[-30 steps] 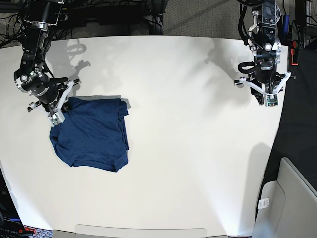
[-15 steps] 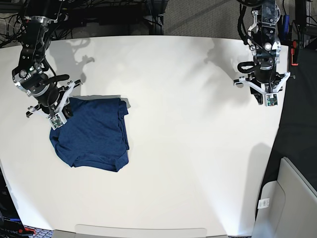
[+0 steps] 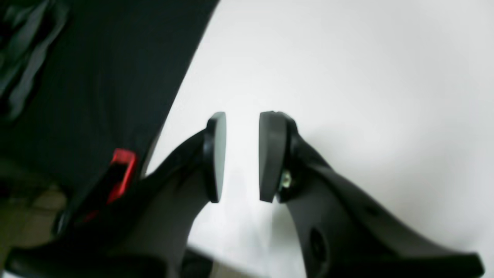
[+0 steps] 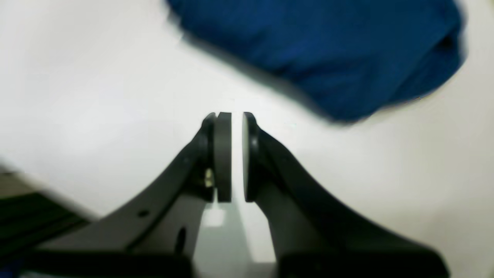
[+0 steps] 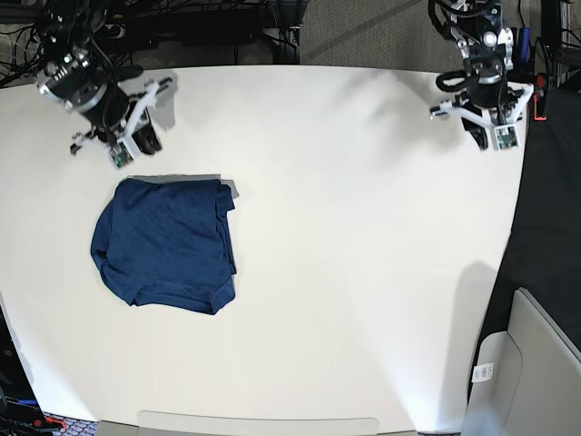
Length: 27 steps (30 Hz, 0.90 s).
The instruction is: Fold the T-shirt properly
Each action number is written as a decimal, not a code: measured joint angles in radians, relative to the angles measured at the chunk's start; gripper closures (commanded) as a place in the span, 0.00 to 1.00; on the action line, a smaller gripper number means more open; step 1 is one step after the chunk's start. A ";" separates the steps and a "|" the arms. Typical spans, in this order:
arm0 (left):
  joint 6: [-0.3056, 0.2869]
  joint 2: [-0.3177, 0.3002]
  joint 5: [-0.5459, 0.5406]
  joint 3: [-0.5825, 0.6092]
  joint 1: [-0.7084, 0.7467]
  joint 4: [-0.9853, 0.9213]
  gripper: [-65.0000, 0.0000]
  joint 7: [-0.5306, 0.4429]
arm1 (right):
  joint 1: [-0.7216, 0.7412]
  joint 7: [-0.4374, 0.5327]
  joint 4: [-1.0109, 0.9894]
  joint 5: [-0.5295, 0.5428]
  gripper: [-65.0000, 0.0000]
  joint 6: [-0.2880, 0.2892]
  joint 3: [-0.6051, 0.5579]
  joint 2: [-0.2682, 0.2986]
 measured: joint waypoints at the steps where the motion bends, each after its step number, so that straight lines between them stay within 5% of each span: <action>1: -0.010 0.003 -0.005 0.001 0.008 0.000 0.81 -0.001 | -0.022 -0.008 0.000 0.035 0.94 -0.004 0.031 0.002; 6: -0.011 0.008 -0.005 0.008 0.120 0.004 0.93 -0.108 | -0.125 0.004 0.001 0.264 0.94 -0.009 0.187 0.013; 10: -0.015 0.007 -0.007 0.009 0.208 0.003 0.99 -0.161 | -0.238 -0.005 0.000 0.296 0.94 -0.008 0.231 0.041; 22: -0.009 -0.031 -0.026 0.031 0.434 0.003 1.00 -0.163 | -0.490 0.006 0.000 0.294 0.94 -0.008 0.232 0.048; 27: -0.016 -0.089 -0.080 0.158 0.497 -0.013 1.00 -0.182 | -0.526 0.008 -0.010 0.145 0.94 -0.008 0.209 0.031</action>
